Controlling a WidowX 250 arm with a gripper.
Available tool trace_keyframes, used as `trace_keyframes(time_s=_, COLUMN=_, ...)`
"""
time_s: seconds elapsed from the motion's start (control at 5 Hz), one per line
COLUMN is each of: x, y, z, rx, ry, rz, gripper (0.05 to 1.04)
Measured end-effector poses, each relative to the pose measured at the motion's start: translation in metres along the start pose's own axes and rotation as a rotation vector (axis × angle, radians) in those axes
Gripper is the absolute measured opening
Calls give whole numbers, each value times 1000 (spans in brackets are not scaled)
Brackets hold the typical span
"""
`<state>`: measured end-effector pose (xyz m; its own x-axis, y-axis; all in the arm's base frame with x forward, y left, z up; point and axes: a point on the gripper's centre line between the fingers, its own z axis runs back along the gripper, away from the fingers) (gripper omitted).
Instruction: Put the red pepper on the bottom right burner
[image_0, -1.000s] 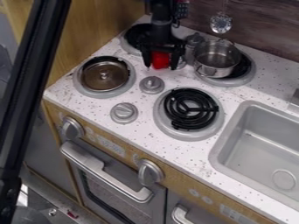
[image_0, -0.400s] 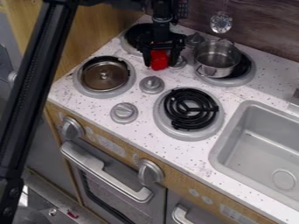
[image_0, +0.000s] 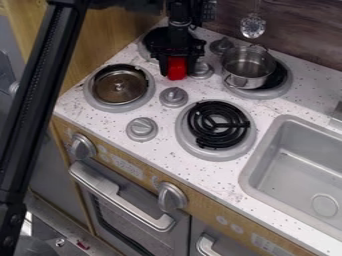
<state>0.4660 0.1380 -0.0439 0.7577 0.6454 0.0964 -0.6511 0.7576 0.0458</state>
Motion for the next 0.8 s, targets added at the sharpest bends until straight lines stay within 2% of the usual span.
trace_keyframes(time_s=0.2, x=-2, y=1, z=0, rx=-1, ry=-1, rz=-7, gripper=746)
trace_keyframes(time_s=0.4, x=-13, y=8, z=4, rx=-7, ry=17, rz=-107, gripper=746)
trace_keyframes(time_s=0.6, x=-24, y=20, z=46, rx=-35, ry=-50, rz=-223, gripper=746)
trace_keyframes(time_s=0.8, x=-59, y=27, z=77, rx=-67, ry=-73, rz=-317, gripper=746)
